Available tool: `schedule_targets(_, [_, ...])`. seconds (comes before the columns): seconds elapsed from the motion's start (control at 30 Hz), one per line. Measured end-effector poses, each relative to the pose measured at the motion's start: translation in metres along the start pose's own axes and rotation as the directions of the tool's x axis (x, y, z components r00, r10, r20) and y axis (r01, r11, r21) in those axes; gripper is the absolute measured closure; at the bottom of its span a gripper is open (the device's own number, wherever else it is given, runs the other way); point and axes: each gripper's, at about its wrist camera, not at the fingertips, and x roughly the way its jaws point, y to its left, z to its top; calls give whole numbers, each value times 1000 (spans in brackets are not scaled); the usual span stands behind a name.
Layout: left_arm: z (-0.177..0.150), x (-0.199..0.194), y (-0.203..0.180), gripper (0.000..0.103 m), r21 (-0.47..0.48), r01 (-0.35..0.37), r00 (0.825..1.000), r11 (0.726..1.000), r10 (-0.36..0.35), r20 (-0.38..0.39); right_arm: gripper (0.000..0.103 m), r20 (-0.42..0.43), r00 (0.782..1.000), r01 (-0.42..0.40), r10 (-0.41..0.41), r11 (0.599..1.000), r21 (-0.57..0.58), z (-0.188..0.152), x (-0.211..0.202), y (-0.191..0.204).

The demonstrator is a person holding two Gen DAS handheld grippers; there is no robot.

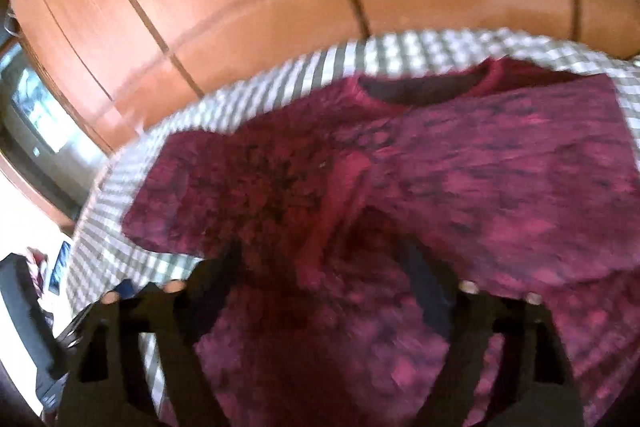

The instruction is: Fold small clothes

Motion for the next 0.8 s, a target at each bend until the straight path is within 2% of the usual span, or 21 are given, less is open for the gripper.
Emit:
schedule_targets(0.03, [2, 2, 5, 23, -18, 0, 1000, 1000, 0, -4, 70, -14, 1000, 5, -5, 1000, -9, 4, 7, 2])
schedule_targets(0.07, [4, 5, 8, 23, -33, 2, 1000, 999, -2, -9, 78, -20, 1000, -1, 1, 1000, -8, 9, 7, 4])
schedule_targets(0.1, [6, 7, 9, 23, -43, 2, 1000, 999, -3, -11, 90, -6, 1000, 6, -6, 1000, -8, 12, 3, 5])
schedule_targets(0.13, [7, 7, 9, 23, -47, 5, 1000, 999, -6, -9, 93, 27, 1000, 9, -8, 1000, -20, 17, -8, 7])
schedule_targets(0.27, [16, 19, -7, 23, -41, 22, 1000, 999, -22, -11, 94, 165, 986, 40, -28, 997, -69, 32, -56, 7])
schedule_targets(0.37, [20, 31, -22, 23, -27, 24, 999, 999, -24, -21, 94, 255, 965, 72, -53, 995, -66, 42, -91, -8])
schedule_targets(0.5, [29, 46, -33, 23, -32, -17, 999, 999, 16, -36, 94, 336, 930, 161, -148, 987, -11, 50, -122, -42])
schedule_targets(0.57, [33, 59, -34, 23, -34, -65, 996, 997, 62, -65, 94, 341, 915, 216, -217, 976, 42, 50, -128, -69])
schedule_targets(0.63, [33, 67, -32, 23, -51, -73, 994, 996, 69, -86, 94, 325, 902, 272, -284, 959, 81, 46, -128, -93])
schedule_targets(0.8, [27, 71, -39, 20, -14, -95, 993, 995, 93, -75, 97, 176, 905, 353, -386, 915, 194, 20, -96, -162])
